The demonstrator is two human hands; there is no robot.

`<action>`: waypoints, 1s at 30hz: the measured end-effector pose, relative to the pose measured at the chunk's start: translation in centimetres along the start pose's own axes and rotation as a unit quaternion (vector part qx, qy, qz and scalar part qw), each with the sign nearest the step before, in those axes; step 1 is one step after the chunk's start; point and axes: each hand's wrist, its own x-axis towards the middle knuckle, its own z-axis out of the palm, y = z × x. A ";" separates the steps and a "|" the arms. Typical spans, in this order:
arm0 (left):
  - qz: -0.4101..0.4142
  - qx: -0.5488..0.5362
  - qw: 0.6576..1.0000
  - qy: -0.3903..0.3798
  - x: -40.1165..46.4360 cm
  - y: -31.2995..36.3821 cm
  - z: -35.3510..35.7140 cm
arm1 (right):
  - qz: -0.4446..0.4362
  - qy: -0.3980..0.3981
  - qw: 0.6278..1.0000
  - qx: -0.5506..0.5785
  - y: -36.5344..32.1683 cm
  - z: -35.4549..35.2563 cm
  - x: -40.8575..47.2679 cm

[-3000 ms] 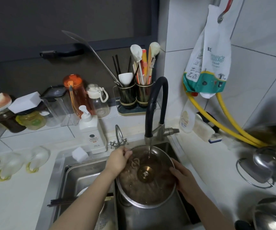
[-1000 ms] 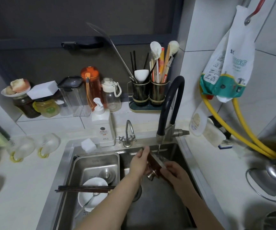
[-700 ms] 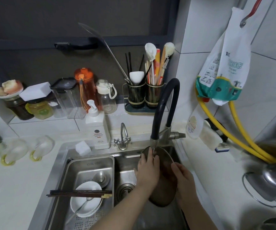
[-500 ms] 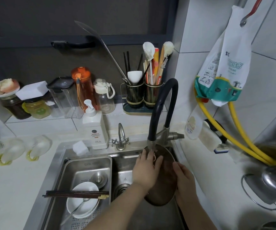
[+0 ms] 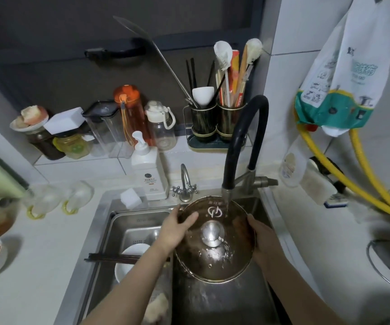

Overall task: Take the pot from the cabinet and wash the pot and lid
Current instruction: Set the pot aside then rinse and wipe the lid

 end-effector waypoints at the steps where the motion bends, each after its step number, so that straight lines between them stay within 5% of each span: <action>1: -0.026 -0.049 0.998 0.001 0.1 -0.4 -0.8 | 0.000 0.013 1.000 -0.020 0.1 0.3 0.6; 7: -0.119 -0.173 0.978 -0.012 -0.6 -0.9 -2.5 | -0.008 0.029 0.981 -0.192 0.7 1.3 3.8; 13: -0.118 -0.210 0.970 -0.042 -0.8 0.5 0.3 | 0.001 -0.047 0.959 -0.278 1.4 3.2 3.5; 16: -0.128 -0.206 0.970 -0.023 -0.8 0.5 2.1 | 0.002 -0.088 0.948 -0.304 2.1 3.6 2.1; 21: -0.125 -0.215 0.968 -0.015 -0.5 2.0 5.0 | -0.041 -0.013 0.957 -0.287 1.7 0.7 1.8; 30: -0.107 -0.224 0.968 -0.036 0.1 5.2 8.4 | -0.082 -0.045 0.937 -0.337 -1.0 -3.0 2.4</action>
